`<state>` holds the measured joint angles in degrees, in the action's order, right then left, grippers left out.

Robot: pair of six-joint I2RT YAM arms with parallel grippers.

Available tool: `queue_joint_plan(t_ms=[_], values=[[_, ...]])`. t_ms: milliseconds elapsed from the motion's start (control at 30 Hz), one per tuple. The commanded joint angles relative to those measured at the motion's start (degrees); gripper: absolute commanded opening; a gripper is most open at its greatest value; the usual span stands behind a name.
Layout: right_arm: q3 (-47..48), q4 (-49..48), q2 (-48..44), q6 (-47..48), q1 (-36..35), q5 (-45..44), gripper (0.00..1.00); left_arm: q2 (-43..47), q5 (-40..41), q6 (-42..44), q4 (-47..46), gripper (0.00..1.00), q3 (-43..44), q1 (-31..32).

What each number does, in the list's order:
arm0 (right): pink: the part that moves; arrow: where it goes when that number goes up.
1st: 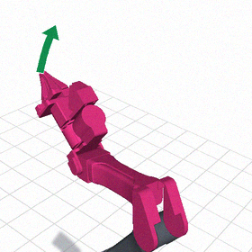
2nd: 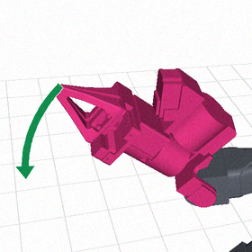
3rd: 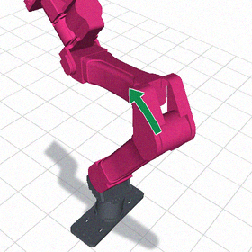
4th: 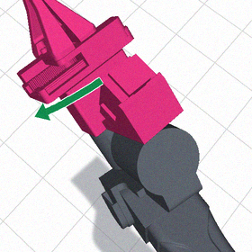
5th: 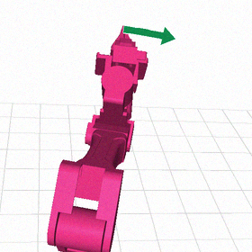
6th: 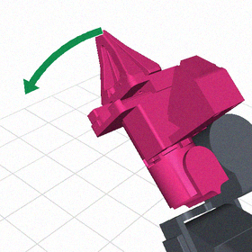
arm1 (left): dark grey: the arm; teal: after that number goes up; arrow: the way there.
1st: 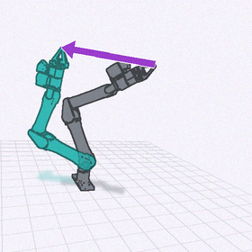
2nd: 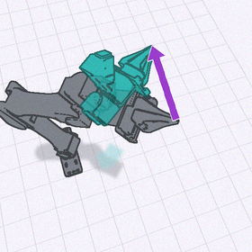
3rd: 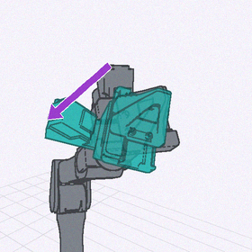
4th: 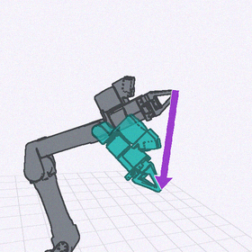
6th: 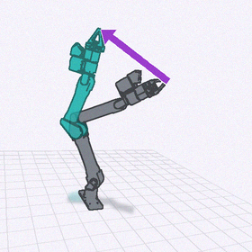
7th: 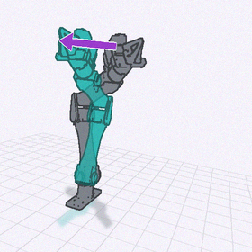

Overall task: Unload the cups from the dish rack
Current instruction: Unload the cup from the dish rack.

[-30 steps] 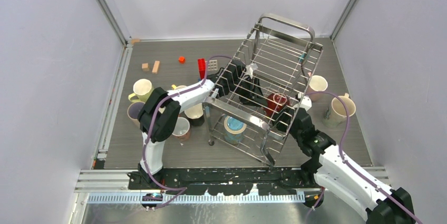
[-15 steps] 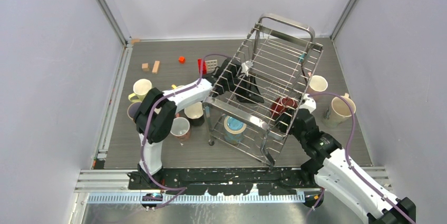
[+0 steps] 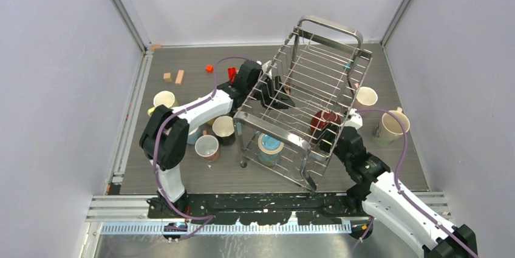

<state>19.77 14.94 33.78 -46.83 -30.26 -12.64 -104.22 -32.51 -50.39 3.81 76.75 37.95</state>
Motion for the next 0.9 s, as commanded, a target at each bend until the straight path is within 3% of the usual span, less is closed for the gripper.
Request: queue_joint_plan(t_ms=[0, 567, 867], values=[[-3.0, -12.0, 0.8, -0.7, -0.1, 0.8, 0.09, 2.7, -1.3, 0.5, -2.9, 0.42, -0.9, 0.2], [-6.8, -24.3, 7.8, 2.8, -0.1, 0.0, 0.38, 3.4, -2.5, 1.5, -1.8, 0.42, -1.3, -0.5], [-6.5, -28.7, 13.4, 4.1, -0.1, -0.3, 0.40, 3.7, -2.8, 2.0, -1.0, 0.42, -1.2, -0.8]])
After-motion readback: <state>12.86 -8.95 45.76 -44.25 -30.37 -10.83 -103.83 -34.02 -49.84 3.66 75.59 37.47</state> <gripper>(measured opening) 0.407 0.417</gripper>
